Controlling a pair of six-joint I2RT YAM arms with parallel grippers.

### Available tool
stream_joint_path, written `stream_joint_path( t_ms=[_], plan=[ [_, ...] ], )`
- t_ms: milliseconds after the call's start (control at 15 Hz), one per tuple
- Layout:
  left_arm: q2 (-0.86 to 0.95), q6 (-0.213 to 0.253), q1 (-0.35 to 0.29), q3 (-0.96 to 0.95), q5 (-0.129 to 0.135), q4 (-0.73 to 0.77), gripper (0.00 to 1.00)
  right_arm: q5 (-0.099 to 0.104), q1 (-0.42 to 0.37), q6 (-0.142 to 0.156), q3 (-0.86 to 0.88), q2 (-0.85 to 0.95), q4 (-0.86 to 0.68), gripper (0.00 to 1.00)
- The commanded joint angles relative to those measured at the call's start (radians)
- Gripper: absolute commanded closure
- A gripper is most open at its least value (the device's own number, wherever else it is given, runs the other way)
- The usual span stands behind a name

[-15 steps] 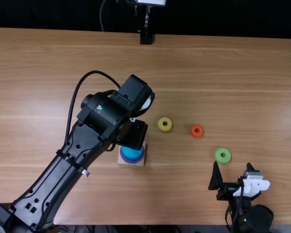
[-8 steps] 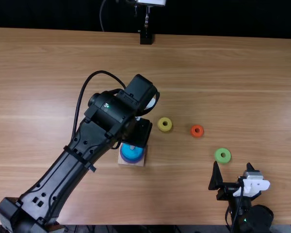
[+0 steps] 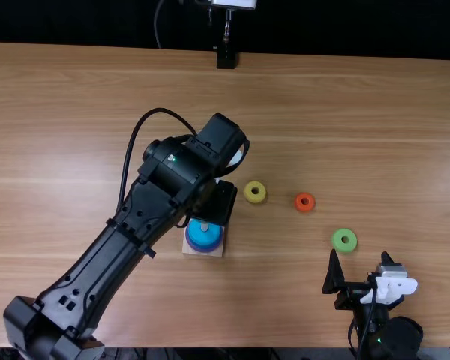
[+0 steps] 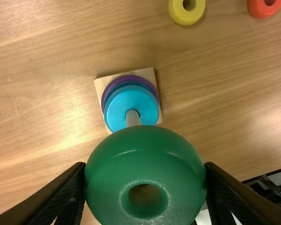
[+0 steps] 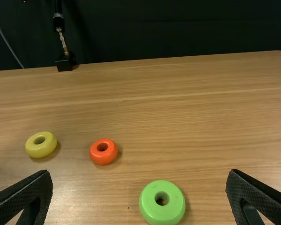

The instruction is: Build the Hanoi tower: stack the rings onto the peg from bottom to top in this color order: purple, dark blue, light blue, dark green, light green, yellow, orange.

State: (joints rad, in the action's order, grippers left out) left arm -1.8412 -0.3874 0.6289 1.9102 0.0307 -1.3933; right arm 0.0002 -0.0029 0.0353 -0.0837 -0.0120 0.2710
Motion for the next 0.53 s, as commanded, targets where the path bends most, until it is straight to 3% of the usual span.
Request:
stream_joint_path(
  t_ms=[0, 467],
  plan=[
    [-0.010, -0.010, 0.011, 0.030, 0.002, -0.006, 1.00, 0.011, -0.014, 0.005, 0.070, 0.012, 0.071, 0.00],
    [-0.007, -0.010, 0.011, -0.023, 0.002, -0.015, 1.00, 0.011, -0.014, 0.005, 0.070, 0.012, 0.071, 0.00]
  ],
)
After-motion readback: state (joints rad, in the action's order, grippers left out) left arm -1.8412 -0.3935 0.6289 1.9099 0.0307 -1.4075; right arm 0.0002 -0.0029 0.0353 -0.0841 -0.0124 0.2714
